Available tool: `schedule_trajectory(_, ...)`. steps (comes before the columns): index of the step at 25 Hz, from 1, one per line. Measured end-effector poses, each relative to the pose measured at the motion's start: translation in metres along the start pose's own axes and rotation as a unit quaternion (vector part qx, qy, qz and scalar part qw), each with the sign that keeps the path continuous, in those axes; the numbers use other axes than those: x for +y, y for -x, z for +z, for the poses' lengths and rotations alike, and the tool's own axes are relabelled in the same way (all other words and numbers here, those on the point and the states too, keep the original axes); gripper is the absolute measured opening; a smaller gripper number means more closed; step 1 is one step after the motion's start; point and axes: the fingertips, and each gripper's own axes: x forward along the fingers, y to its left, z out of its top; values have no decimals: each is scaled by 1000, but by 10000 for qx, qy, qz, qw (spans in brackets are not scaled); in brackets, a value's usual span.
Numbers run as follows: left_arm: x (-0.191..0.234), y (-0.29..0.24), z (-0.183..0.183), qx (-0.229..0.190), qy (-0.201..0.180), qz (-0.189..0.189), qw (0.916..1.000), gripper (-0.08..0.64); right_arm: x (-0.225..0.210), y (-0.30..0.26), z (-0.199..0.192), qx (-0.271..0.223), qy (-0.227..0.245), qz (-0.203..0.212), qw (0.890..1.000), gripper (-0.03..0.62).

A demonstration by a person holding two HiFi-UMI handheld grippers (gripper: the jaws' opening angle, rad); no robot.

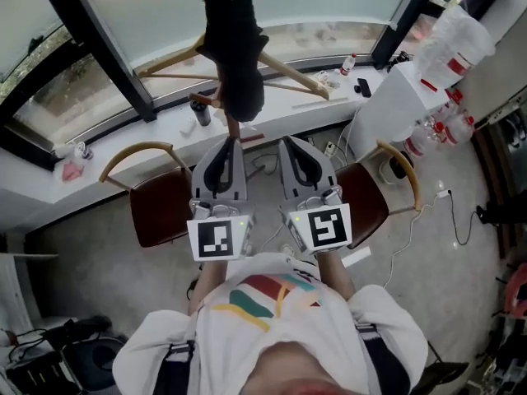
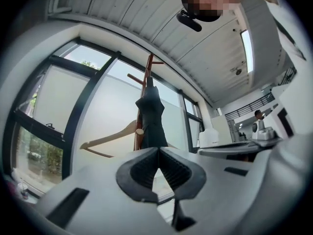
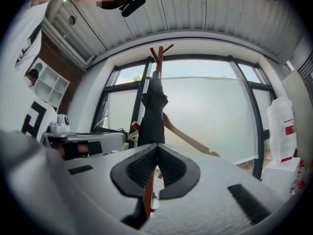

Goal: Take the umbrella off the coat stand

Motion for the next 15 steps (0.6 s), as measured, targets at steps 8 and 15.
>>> schedule_trajectory(8, -9, 26, -5, 85, -191, 1053, 9942, 8, -13, 14, -6, -221, -164, 763, 9967, 0)
schedule_trajectory(15, -6, 43, -4, 122, -285, 1492, 9883, 8, -7, 19, -8, -242, -276, 1117, 9931, 0)
